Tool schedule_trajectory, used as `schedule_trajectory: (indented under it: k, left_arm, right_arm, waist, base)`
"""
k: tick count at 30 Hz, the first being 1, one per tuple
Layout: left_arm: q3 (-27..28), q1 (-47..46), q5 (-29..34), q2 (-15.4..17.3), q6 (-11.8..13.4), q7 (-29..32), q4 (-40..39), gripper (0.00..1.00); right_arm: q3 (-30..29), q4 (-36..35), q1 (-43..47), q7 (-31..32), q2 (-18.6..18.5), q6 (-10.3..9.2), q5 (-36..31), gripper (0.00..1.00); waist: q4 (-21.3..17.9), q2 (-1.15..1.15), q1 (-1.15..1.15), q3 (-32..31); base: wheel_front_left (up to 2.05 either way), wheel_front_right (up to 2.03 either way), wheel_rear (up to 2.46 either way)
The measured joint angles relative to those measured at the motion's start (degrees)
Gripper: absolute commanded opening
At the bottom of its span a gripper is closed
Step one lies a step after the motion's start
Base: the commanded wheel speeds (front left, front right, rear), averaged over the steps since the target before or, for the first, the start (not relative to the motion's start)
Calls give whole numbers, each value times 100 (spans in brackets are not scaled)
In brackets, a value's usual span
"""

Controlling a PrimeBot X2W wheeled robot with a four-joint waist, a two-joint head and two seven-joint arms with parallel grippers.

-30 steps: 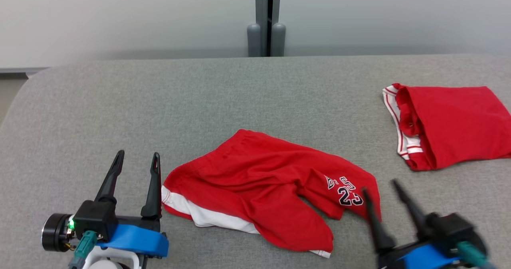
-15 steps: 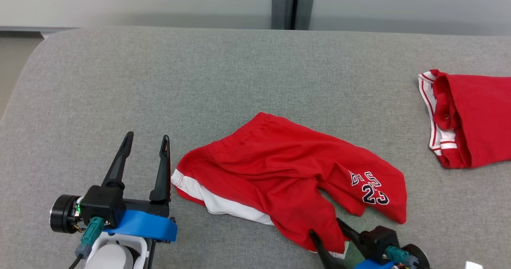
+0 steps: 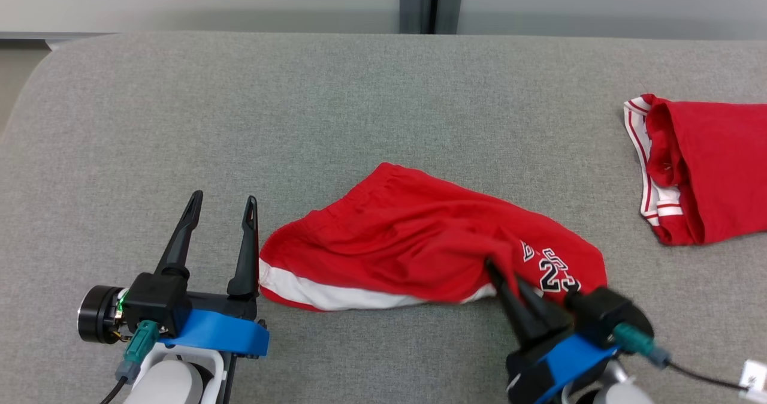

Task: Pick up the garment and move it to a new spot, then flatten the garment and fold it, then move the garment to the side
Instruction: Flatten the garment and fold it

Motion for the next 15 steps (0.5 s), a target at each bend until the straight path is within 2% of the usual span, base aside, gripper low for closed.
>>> schedule_trajectory:
  k: [5,12,13,14,15]
  left_arm:
    - [-1,-57,1,-4,-3,-15,-7,100]
    - [-59,-166,15,-88,-48,-18,51,100]
    - [-67,-169,18,-98,-49,-18,64,100]
    - [-79,-176,18,-110,-51,-19,77,100]
    - [-83,-188,18,-122,-53,-19,89,100]
  right_arm:
    - [-528,3,-420,26,11,0,68,0]
    - [-1265,708,-982,125,119,-1,299,0]
    - [-1326,815,-1027,116,134,-1,337,40]
    - [-1383,903,-1076,69,153,-1,420,100]
    - [-1416,976,-1129,23,163,-1,409,100]
  waist:
    - [-23,0,0,107]
    - [35,0,0,266]
    - [44,0,1,281]
    - [55,0,1,294]
    - [63,0,0,304]
  base:
    - [0,0,0]
    - [0,0,0]
    - [0,0,0]
    - [0,0,0]
    - [0,0,0]
